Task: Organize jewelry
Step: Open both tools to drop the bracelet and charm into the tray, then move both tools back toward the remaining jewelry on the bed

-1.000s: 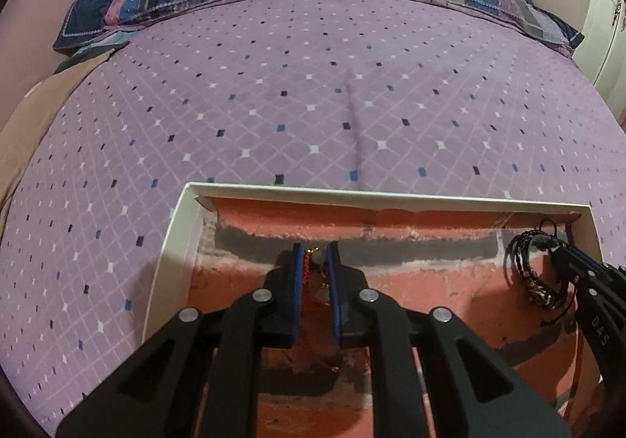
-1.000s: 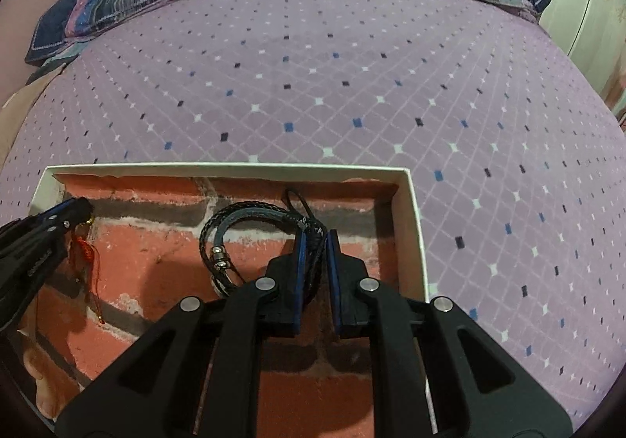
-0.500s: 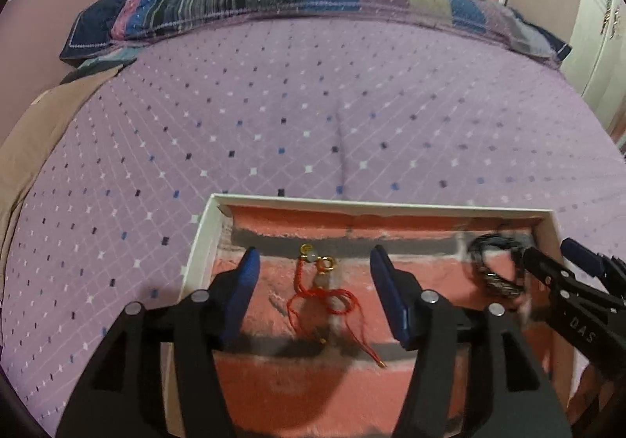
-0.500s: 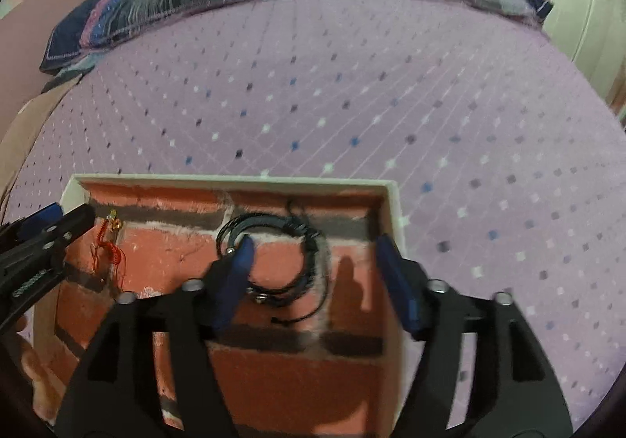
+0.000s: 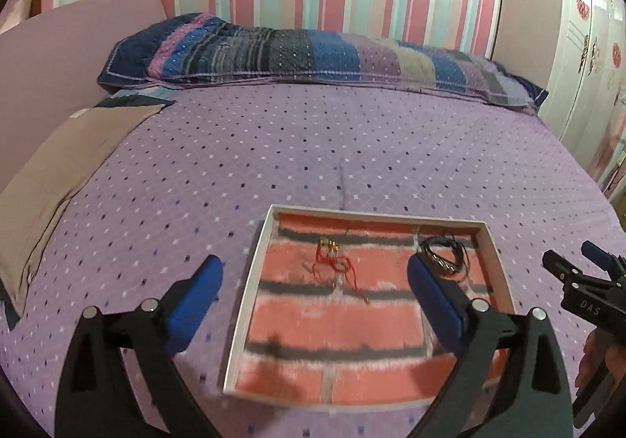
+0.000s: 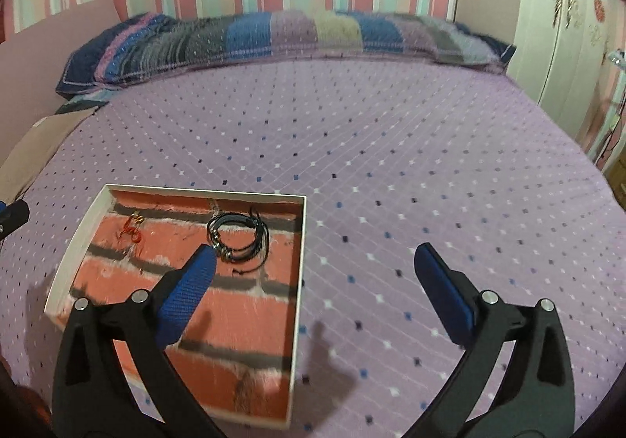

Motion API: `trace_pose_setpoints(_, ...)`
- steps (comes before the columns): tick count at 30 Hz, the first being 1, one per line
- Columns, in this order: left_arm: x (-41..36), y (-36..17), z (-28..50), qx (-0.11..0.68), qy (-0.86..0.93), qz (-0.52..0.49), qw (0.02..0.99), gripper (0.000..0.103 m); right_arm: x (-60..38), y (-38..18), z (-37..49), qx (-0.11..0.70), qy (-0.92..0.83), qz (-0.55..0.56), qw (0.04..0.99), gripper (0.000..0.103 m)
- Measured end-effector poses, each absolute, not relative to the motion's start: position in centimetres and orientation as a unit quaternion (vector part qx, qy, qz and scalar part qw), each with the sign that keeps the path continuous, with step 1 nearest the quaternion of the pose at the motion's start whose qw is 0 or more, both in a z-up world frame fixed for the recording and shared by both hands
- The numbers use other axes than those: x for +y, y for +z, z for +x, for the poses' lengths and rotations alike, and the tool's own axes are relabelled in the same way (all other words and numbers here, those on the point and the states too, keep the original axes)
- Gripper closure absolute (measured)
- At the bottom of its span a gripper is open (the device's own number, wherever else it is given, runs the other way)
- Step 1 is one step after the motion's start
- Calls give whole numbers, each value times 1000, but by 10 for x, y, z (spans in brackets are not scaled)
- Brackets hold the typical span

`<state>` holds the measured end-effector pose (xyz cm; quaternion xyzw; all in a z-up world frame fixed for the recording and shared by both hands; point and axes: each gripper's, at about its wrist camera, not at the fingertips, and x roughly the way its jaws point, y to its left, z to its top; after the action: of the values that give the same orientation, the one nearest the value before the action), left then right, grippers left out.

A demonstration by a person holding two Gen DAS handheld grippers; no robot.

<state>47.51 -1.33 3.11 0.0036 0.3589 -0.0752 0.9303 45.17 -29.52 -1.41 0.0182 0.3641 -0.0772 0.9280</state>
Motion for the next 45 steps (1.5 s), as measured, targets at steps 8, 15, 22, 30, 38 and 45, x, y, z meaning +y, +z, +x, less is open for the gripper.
trace_pose_setpoints(8, 4, 45, 386, 322, -71, -1, 944, 5, -287, 1, 363, 323, -69, -11, 944, 4)
trace_pose_setpoints(15, 8, 43, 321, 303, -69, 18, 950, 5, -285, 2, 294, 305, -71, -21, 950, 4)
trace_pose_setpoints(22, 8, 30, 270, 298, -61, 27, 952, 5, -285, -2, 240, 292, -74, -26, 953, 4)
trace_pose_setpoints(30, 14, 6, 233, 310, -67, 8, 948, 5, -293, -22, 195, 286, -98, -34, 953, 4)
trace_pose_setpoints(38, 7, -27, 212, 327, -77, 8, 942, 5, -305, -51, 176, 303, -106, -25, 947, 4)
trace_pose_setpoints(45, 0, -53, 203, 339, -90, 8, 936, 5, -313, -81, 172, 324, -110, -20, 939, 4)
